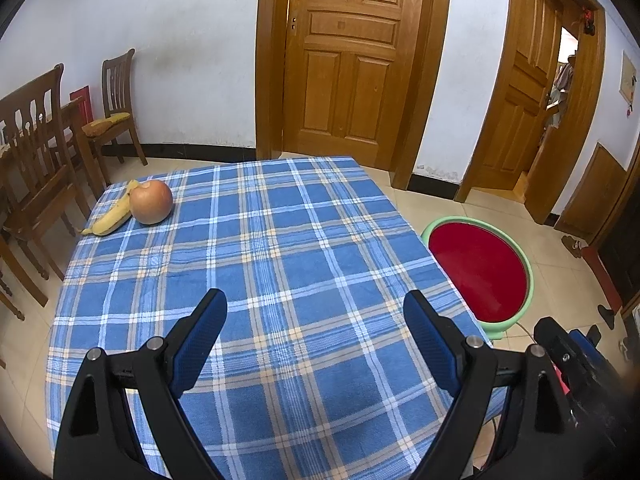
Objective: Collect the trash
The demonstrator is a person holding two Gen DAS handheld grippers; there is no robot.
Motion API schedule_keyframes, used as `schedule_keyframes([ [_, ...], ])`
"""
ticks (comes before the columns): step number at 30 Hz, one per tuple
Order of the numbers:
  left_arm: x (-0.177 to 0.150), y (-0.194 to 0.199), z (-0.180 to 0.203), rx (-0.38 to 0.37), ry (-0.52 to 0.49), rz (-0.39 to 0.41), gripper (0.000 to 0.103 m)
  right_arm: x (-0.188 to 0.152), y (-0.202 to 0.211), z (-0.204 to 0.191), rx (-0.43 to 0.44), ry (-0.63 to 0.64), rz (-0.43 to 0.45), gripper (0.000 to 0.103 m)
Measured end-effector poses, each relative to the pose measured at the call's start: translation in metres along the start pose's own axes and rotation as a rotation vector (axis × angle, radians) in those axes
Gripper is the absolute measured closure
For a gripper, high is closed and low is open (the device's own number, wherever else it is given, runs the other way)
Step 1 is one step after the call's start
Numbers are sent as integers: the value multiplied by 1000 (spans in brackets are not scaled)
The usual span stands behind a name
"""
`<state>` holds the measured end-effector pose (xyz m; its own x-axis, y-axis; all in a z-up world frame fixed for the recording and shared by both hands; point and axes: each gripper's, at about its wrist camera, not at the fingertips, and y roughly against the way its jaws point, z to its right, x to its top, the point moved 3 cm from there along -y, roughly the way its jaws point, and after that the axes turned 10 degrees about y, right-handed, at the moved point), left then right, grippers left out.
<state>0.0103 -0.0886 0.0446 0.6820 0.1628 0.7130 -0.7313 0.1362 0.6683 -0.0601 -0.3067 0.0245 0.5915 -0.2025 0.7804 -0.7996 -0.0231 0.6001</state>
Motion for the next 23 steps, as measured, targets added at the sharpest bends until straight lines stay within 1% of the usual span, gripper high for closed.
schedule_keyframes([
  [16,0,2,-6,0,15,-6,14,1,1,-1,0,0,-1,0],
  [23,-4,-3,-18,4,46,-27,14,0,-2,-15,3,14,-30,0],
])
